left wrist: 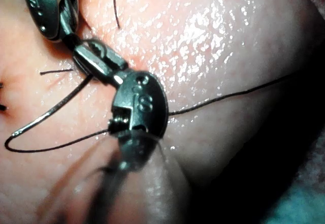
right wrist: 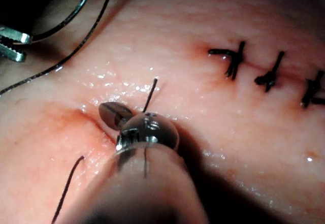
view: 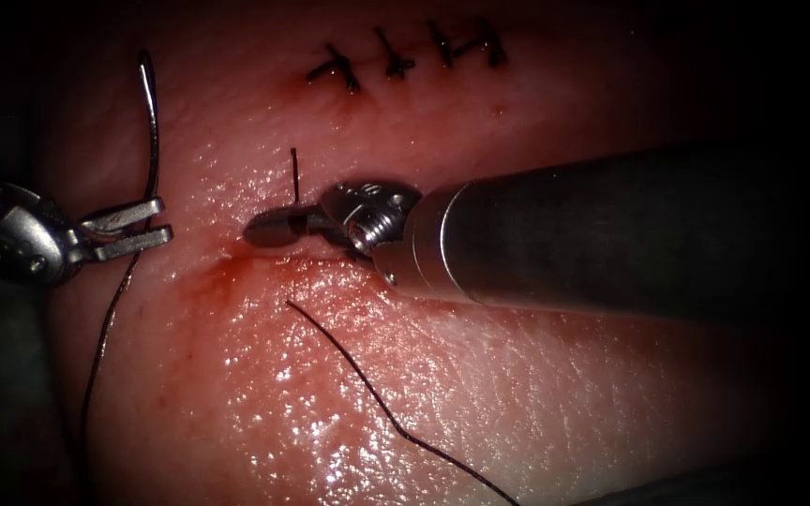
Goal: Wound Closure
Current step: Lightly tug on remaining suture tail
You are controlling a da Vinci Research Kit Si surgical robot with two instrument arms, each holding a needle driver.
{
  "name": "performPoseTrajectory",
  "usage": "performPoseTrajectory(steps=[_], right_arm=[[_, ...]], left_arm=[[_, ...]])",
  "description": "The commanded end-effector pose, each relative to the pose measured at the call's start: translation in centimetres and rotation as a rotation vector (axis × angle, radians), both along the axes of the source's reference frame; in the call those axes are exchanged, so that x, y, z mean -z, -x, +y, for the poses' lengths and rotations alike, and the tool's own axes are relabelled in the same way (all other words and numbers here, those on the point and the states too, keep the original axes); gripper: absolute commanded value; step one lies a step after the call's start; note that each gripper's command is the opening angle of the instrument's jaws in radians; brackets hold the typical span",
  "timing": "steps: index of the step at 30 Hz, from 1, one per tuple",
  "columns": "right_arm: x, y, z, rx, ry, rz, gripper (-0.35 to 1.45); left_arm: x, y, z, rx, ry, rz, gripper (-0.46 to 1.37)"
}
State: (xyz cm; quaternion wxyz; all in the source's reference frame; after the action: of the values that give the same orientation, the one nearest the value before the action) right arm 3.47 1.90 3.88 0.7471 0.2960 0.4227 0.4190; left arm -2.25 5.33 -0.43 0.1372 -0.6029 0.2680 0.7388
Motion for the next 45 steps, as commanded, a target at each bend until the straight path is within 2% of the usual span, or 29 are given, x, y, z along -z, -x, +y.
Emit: performPoseTrajectory(steps=[1, 2, 5, 10, 15, 17, 18, 19, 22, 28, 31, 40, 45], right_arm=[[0.02, 0.01, 0.0, -0.002, 0.001, 0.0, 0.0], [0.03, 0.01, 0.0, -0.004, 0.0, 0.002, 0.14], [0.08, 0.03, -0.02, -0.008, 0.002, 0.003, 0.33], [0.19, 0.08, -0.07, -0.027, 0.008, 0.022, 0.34], [0.32, 0.17, -0.1, -0.081, 0.06, 0.01, 0.53], [0.34, 0.21, -0.09, -0.102, 0.079, 0.001, 0.66], [0.35, 0.24, -0.08, -0.12, 0.089, -0.005, 0.85], [0.34, 0.27, -0.08, -0.136, 0.094, -0.007, 0.96], [0.33, 0.32, -0.06, -0.163, 0.103, -0.013, 1.11], [0.32, 0.44, -0.04, -0.215, 0.124, -0.005, 1.09], [0.28, 0.48, -0.01, -0.227, 0.133, -0.023, 1.07], [0.11, 0.5, 0.12, -0.261, 0.14, -0.051, 1.04], [0.0, 0.45, 0.21, -0.281, 0.146, -0.062, 0.97]], left_arm=[[0.0, 0.01, 0.0, -0.002, 0.0, -0.001, -0.35], [0.0, 0.01, 0.0, -0.003, 0.001, -0.003, -0.35], [0.0, 0.02, 0.01, -0.003, 0.001, -0.004, -0.35], [-0.01, 0.02, -0.01, -0.004, 0.003, -0.004, -0.35], [-0.01, 0.01, -0.02, -0.005, 0.004, -0.004, -0.35], [-0.01, 0.01, -0.02, -0.005, 0.004, -0.004, -0.35], [-0.01, 0.01, -0.02, -0.005, 0.004, -0.004, -0.35], [-0.01, 0.01, -0.02, -0.005, 0.004, -0.004, -0.35], [-0.01, 0.02, -0.02, -0.005, 0.004, -0.004, -0.35], [-0.01, 0.01, -0.03, -0.006, 0.004, -0.004, -0.35], [-0.01, 0.01, -0.03, -0.006, 0.005, -0.004, -0.35], [0.0, -0.01, -0.05, -0.009, 0.006, -0.005, -0.35], [0.0, -0.02, -0.04, -0.009, 0.005, -0.006, -0.35]])
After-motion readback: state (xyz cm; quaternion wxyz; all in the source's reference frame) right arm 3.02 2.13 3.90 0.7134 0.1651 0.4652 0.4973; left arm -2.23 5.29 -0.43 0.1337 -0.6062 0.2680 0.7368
